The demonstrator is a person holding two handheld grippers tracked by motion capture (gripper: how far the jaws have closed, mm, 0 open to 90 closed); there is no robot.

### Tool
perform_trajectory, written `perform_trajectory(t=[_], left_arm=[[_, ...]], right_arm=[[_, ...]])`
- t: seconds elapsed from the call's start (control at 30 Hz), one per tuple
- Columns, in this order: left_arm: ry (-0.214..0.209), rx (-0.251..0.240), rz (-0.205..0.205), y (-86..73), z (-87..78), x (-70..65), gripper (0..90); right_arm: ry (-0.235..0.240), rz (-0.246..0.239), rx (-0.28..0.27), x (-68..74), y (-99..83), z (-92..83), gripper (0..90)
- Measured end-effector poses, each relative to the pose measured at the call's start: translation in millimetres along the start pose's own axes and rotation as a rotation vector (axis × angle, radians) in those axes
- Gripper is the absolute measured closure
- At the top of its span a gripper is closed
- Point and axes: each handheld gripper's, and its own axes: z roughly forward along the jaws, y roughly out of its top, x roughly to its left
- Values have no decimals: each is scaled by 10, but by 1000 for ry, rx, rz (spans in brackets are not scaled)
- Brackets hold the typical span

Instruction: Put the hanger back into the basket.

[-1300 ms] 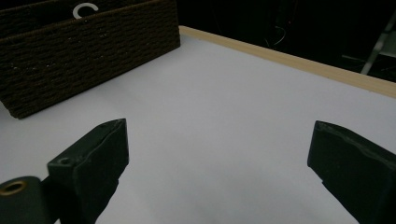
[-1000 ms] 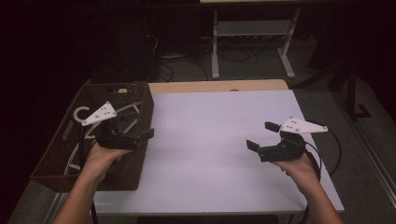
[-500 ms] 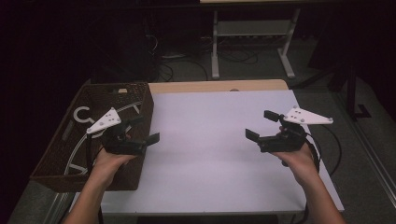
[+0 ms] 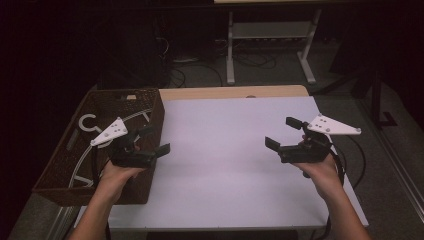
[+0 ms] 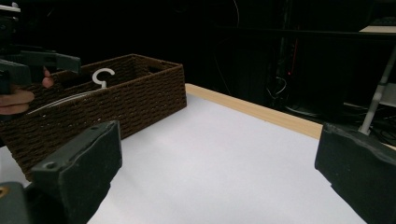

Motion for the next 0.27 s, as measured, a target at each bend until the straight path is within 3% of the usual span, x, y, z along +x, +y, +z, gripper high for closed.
perform_trajectory(t=[0.27], left_arm=[[-2, 5, -2, -2, -1, 14, 26]], right_arm=[[3, 4, 2, 11, 0, 0, 2]])
